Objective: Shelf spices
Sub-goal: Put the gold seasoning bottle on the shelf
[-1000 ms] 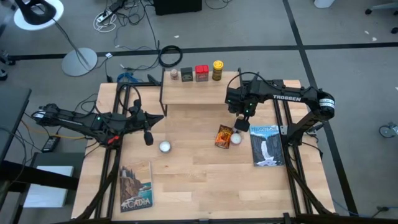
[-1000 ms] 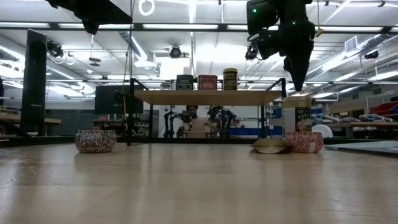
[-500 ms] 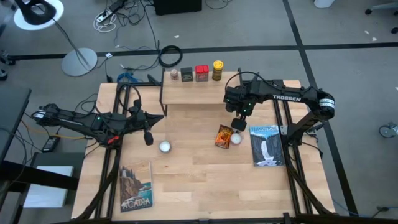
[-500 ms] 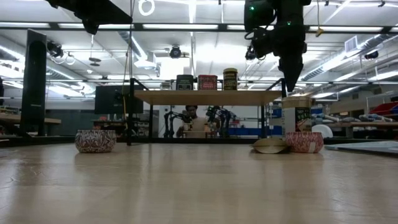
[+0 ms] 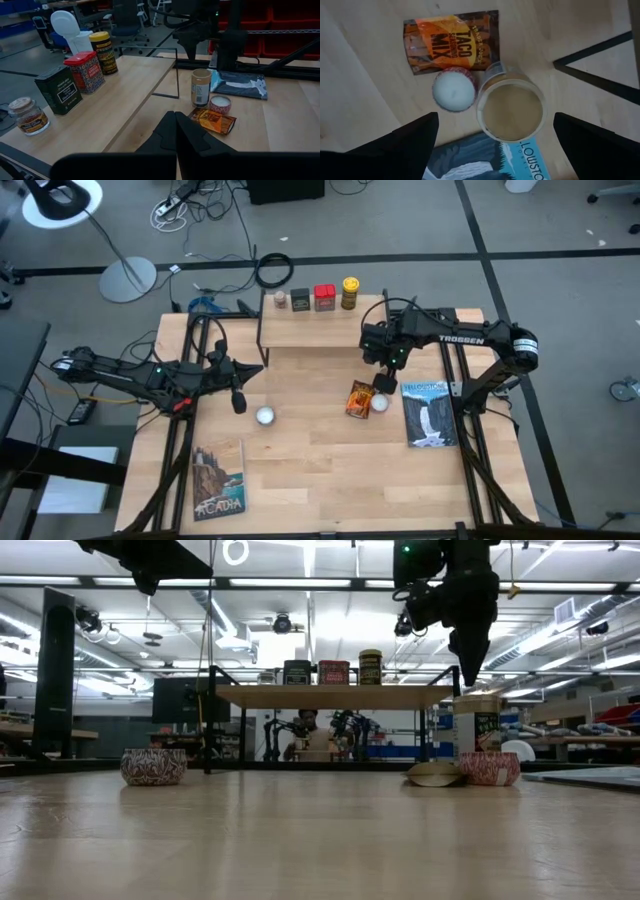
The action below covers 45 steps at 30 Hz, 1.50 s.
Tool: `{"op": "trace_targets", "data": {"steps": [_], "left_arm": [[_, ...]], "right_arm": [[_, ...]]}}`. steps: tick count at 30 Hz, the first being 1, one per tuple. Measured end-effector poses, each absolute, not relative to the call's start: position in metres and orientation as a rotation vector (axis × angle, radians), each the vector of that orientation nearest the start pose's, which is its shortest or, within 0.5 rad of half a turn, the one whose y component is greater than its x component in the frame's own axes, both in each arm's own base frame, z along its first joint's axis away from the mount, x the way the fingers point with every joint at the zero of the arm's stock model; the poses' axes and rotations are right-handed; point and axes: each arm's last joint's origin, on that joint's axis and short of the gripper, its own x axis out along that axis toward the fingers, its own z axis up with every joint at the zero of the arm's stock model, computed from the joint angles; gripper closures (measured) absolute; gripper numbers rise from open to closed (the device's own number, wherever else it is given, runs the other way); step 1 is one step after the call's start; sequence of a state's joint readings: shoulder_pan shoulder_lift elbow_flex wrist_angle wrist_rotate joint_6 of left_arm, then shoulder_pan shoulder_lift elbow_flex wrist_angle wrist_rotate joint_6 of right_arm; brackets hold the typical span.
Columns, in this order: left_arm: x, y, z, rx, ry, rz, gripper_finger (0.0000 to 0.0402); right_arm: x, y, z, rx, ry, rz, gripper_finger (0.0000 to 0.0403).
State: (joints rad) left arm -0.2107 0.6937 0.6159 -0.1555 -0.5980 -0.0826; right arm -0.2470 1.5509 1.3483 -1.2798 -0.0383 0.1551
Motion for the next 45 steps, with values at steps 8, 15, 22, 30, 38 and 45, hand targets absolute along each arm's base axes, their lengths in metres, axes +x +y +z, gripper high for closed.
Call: {"op": "trace_targets", "data": {"steps": [8, 15, 22, 30, 38, 45], "left_arm": [[0.155, -0.016, 0.292, 0.011, 0.2, 0.394, 0.0401], [0.155, -0.016, 0.292, 0.011, 0.2, 0.394, 0.0401], [0.155, -0.017, 0.292, 0.011, 0.2, 0.394, 0.0401], [0.155, -0.016, 0.292, 0.012, 0.2, 0.394, 0.0401], [0.155, -0.016, 0.292, 0.011, 0.2, 0.394, 0.0401], [0.155, -0.016, 0.292, 0.011, 0.2, 0.394, 0.0401]], "right_arm": [[0.267, -0.064, 0.281, 0.316, 1.467, -0.291, 0.0008], [0.268, -0.066, 0.281, 0.327, 1.454, -0.304, 0.0016], [0.264, -0.064, 0.281, 0.365, 1.488, -0.319, 0.0021], [0.264, -0.062, 0.292, 0.373, 1.485, -0.328, 0.0022], [0.265, -0.062, 0.295, 0.372, 1.469, -0.328, 0.0028], [0.269, -0.065, 0.283, 0.384, 1.437, -0.342, 0.003]]}}
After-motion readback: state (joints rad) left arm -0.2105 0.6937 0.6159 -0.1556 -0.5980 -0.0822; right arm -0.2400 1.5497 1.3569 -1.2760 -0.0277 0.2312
